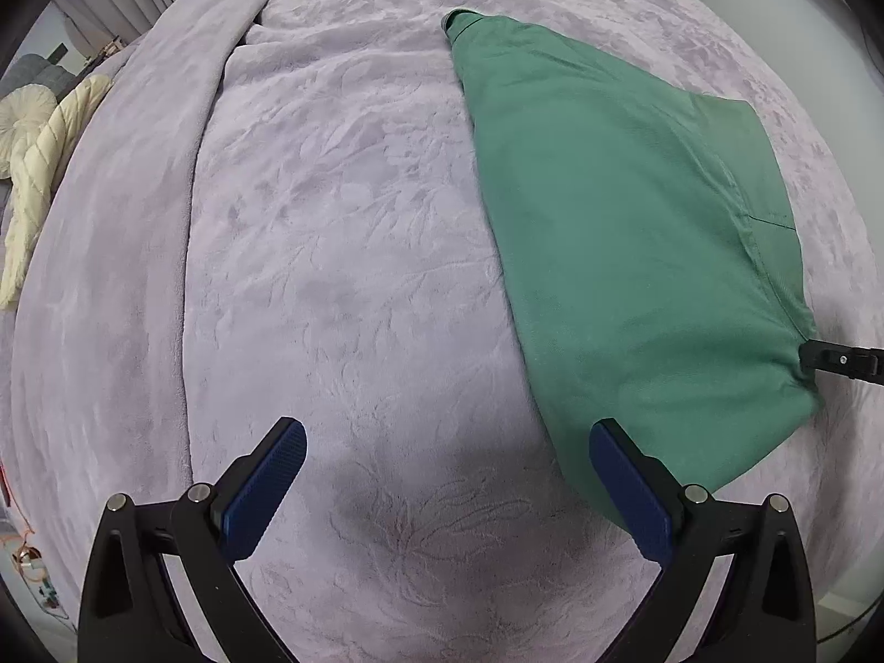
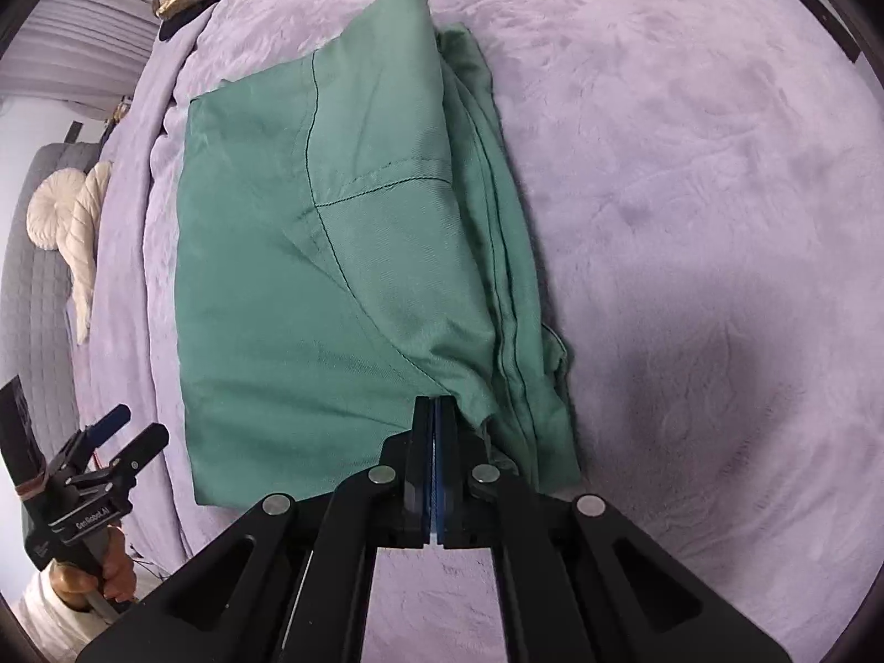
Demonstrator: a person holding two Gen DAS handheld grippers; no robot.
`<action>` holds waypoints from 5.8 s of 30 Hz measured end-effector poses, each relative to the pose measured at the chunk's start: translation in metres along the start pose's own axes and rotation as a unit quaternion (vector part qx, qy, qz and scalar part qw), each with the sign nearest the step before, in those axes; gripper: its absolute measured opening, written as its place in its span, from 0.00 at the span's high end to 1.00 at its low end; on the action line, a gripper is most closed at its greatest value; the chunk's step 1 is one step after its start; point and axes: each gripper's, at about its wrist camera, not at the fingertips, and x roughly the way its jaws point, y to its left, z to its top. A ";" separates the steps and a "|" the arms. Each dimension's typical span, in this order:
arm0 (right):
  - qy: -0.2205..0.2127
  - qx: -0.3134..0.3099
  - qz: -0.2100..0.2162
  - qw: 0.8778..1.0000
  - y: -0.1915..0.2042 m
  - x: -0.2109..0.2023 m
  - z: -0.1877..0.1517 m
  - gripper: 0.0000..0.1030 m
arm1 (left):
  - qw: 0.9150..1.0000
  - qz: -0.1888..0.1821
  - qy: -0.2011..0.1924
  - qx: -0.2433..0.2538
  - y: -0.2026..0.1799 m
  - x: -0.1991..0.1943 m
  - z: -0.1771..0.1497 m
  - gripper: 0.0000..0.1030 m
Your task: Fold small clothes
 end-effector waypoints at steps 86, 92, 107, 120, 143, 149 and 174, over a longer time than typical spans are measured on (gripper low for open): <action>0.060 -0.023 0.211 0.975 -0.011 0.067 0.111 0.00 | 0.978 -0.191 0.076 -0.043 -0.058 0.102 0.101 0.04; 0.063 -0.023 0.231 0.971 -0.002 0.060 0.105 0.49 | 0.978 -0.191 0.052 -0.062 -0.052 0.076 0.101 0.42; 0.057 -0.044 0.306 0.949 0.052 0.001 0.055 0.71 | 0.973 -0.226 0.015 -0.046 -0.010 -0.017 0.050 0.52; 0.088 -0.025 0.251 0.964 0.133 0.060 -0.055 0.68 | 0.983 -0.162 0.060 -0.068 0.086 -0.001 -0.074 0.52; 0.028 -0.091 -0.022 0.995 0.113 0.092 -0.030 0.94 | 0.992 -0.081 -0.002 -0.092 0.121 0.029 -0.057 0.45; 0.019 -0.064 -0.006 0.998 0.101 0.068 -0.040 0.89 | 0.995 -0.070 0.000 -0.074 0.135 0.001 -0.076 0.45; 0.079 -0.100 -0.023 0.991 0.098 0.062 -0.180 1.00 | 0.995 -0.094 0.033 -0.017 0.097 -0.027 -0.184 0.31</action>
